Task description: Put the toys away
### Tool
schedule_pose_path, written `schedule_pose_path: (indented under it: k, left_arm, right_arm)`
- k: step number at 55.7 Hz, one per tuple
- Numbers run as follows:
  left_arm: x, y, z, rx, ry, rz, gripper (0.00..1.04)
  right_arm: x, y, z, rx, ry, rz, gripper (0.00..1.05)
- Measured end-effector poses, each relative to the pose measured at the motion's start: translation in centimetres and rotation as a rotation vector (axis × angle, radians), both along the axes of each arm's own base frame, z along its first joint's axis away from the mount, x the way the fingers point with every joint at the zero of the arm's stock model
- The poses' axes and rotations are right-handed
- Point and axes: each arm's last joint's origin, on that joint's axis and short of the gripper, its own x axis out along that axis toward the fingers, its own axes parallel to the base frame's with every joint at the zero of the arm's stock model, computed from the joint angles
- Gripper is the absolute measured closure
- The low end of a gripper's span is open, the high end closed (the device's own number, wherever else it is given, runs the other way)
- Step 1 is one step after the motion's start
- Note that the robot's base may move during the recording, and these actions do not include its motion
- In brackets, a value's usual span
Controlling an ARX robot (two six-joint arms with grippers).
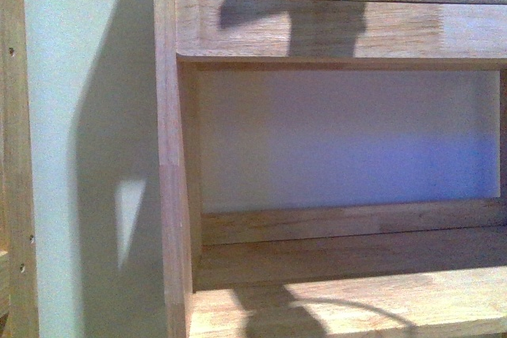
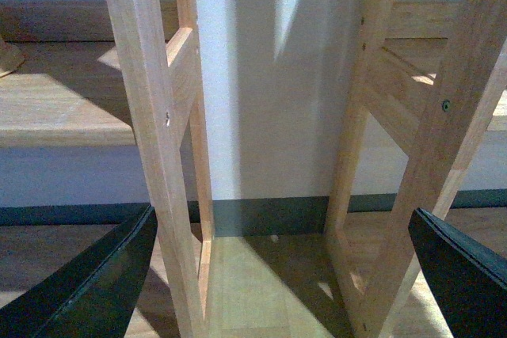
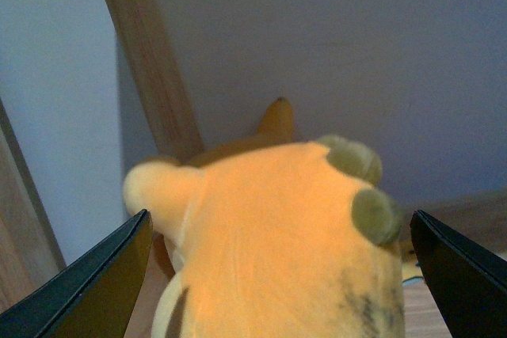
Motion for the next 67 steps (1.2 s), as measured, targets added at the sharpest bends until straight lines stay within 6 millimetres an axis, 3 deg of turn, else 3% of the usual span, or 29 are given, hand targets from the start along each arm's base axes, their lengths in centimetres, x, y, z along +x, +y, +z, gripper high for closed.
schedule_pose_path:
  k: [13, 23, 29, 34, 42, 49, 57, 67]
  left_arm:
    - [0.0, 0.0, 0.0, 0.000, 0.000, 0.000, 0.06]
    - [0.0, 0.0, 0.0, 0.000, 0.000, 0.000, 0.06]
    - [0.0, 0.0, 0.0, 0.000, 0.000, 0.000, 0.06]
    - [0.0, 0.0, 0.0, 0.000, 0.000, 0.000, 0.06]
    - [0.0, 0.0, 0.0, 0.000, 0.000, 0.000, 0.06]
    - [0.0, 0.0, 0.0, 0.000, 0.000, 0.000, 0.06]
    - [0.0, 0.0, 0.0, 0.000, 0.000, 0.000, 0.06]
    - [0.0, 0.0, 0.0, 0.000, 0.000, 0.000, 0.06]
  right_arm:
    - [-3.4, -1.9, 0.7, -0.005, -0.058, -0.064, 0.07]
    - [-8.9, -4.3, -0.9, -0.039, -0.112, -0.200, 0.07]
    - [-13.5, -6.7, -3.7, -0.070, -0.115, -0.284, 0.07]
    - [-17.4, -9.2, -8.5, -0.127, -0.040, -0.353, 0.07]
    - [-20.6, -11.8, -14.0, -0.158, 0.084, -0.445, 0.07]
    - [-23.1, -13.2, -16.7, -0.119, 0.124, -0.512, 0.07]
    - [-24.1, -13.5, -18.6, -0.075, 0.141, -0.523, 0.07]
    - [-23.6, -13.5, -23.4, -0.057, 0.310, -0.530, 0.07]
